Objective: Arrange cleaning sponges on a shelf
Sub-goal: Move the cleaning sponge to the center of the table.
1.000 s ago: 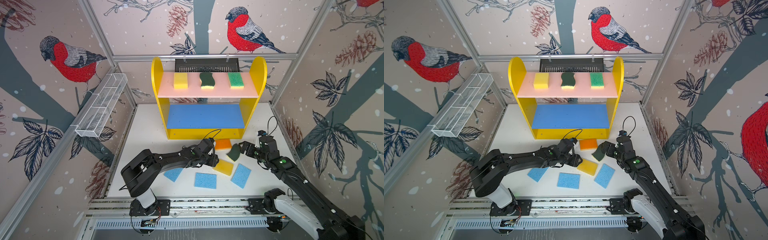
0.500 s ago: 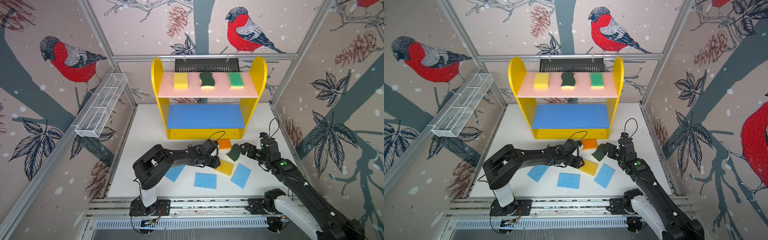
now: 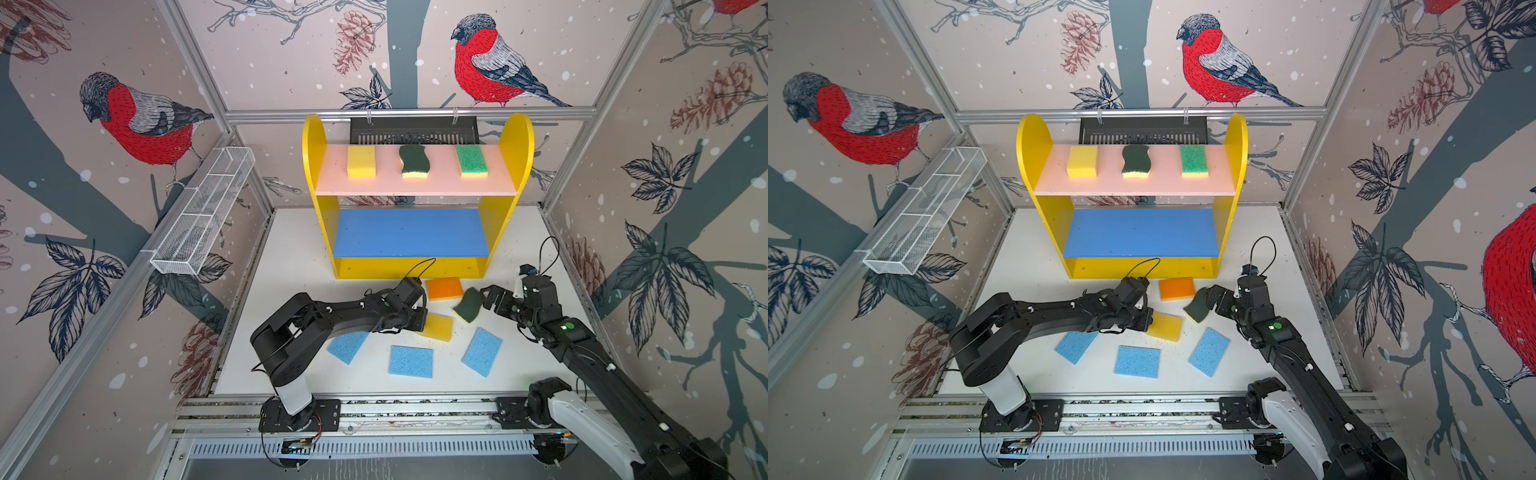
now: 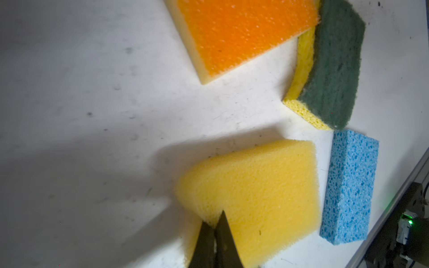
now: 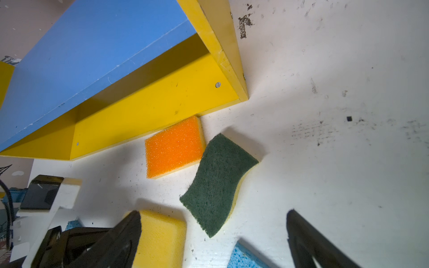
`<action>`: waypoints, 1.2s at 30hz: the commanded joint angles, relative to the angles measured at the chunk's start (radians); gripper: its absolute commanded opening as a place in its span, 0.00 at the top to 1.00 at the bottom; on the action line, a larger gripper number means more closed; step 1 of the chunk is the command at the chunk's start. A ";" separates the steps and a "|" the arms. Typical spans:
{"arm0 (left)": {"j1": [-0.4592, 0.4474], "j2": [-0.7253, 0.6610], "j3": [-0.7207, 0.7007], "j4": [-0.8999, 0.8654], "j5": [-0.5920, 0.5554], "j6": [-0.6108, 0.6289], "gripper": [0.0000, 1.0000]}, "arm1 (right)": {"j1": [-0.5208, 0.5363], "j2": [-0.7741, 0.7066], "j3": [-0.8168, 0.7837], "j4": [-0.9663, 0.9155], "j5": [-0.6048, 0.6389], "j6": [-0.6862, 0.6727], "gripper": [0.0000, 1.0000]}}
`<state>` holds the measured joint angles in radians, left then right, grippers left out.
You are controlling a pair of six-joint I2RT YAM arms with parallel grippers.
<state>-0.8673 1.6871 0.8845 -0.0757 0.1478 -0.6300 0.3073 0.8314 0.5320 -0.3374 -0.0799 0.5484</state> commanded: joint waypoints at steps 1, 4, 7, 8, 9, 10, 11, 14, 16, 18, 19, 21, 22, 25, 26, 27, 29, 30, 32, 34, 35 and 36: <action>0.028 -0.063 -0.039 -0.013 -0.087 -0.070 0.99 | -0.001 0.003 0.000 0.033 -0.008 -0.002 0.03; 0.075 -0.111 -0.083 -0.043 -0.122 -0.140 0.99 | -0.002 0.013 -0.001 0.046 -0.016 0.000 0.03; 0.110 -0.147 -0.135 -0.027 -0.128 -0.197 0.99 | -0.003 0.027 -0.004 0.060 -0.029 0.001 0.03; 0.118 -0.156 -0.151 -0.027 -0.135 -0.215 0.99 | -0.002 0.034 -0.004 0.064 -0.036 -0.001 0.03; 0.125 -0.162 -0.160 -0.029 -0.143 -0.231 0.99 | -0.003 0.039 -0.004 0.067 -0.043 -0.003 0.03; 0.133 -0.169 -0.171 -0.039 -0.157 -0.256 0.99 | -0.002 0.047 -0.004 0.071 -0.049 -0.004 0.03; 0.141 -0.178 -0.184 -0.043 -0.170 -0.280 0.98 | -0.002 0.053 -0.003 0.073 -0.055 -0.004 0.03; 0.157 -0.221 -0.234 -0.024 -0.196 -0.348 0.99 | -0.003 0.070 0.000 0.080 -0.069 -0.011 0.03; 0.162 -0.261 -0.268 -0.018 -0.228 -0.400 0.98 | -0.003 0.079 0.003 0.082 -0.072 -0.014 0.03; 0.163 -0.300 -0.293 -0.017 -0.255 -0.440 0.97 | -0.004 0.089 0.006 0.085 -0.076 -0.016 0.03; 0.163 -0.321 -0.304 -0.011 -0.259 -0.453 0.95 | -0.005 0.093 0.006 0.087 -0.079 -0.018 0.03; 0.163 -0.344 -0.315 -0.004 -0.252 -0.468 0.92 | -0.004 0.101 0.006 0.093 -0.085 -0.018 0.03; 0.163 -0.347 -0.315 0.000 -0.237 -0.466 0.90 | -0.004 0.106 0.006 0.096 -0.089 -0.020 0.03; 0.162 -0.337 -0.316 0.036 -0.185 -0.471 0.83 | -0.005 0.119 0.005 0.101 -0.098 -0.020 0.04; 0.162 -0.327 -0.317 0.054 -0.158 -0.471 0.82 | -0.004 0.122 0.005 0.101 -0.101 -0.021 0.04; 0.160 -0.318 -0.316 0.067 -0.140 -0.474 0.79 | -0.004 0.124 0.004 0.103 -0.104 -0.021 0.04; 0.152 -0.296 -0.312 0.090 -0.109 -0.480 0.75 | -0.005 0.123 0.000 0.100 -0.108 -0.022 0.04; 0.146 -0.287 -0.309 0.094 -0.101 -0.481 0.74 | -0.004 0.121 0.000 0.097 -0.109 -0.023 0.04; 0.128 -0.269 -0.293 0.098 -0.087 -0.479 0.69 | -0.004 0.113 -0.003 0.092 -0.105 -0.031 0.04; 0.110 -0.253 -0.272 0.095 -0.073 -0.473 0.65 | -0.004 0.105 -0.003 0.085 -0.100 -0.035 0.04; 0.099 -0.244 -0.257 0.089 -0.068 -0.467 0.62 | -0.004 0.101 -0.003 0.082 -0.095 -0.036 0.04; 0.094 -0.236 -0.244 0.083 -0.060 -0.462 0.61 | -0.004 0.098 -0.003 0.080 -0.094 -0.039 0.04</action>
<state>-0.7605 1.4368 0.6132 -0.0273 0.0521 -1.1015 0.3027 0.9375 0.5304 -0.2634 -0.1783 0.5255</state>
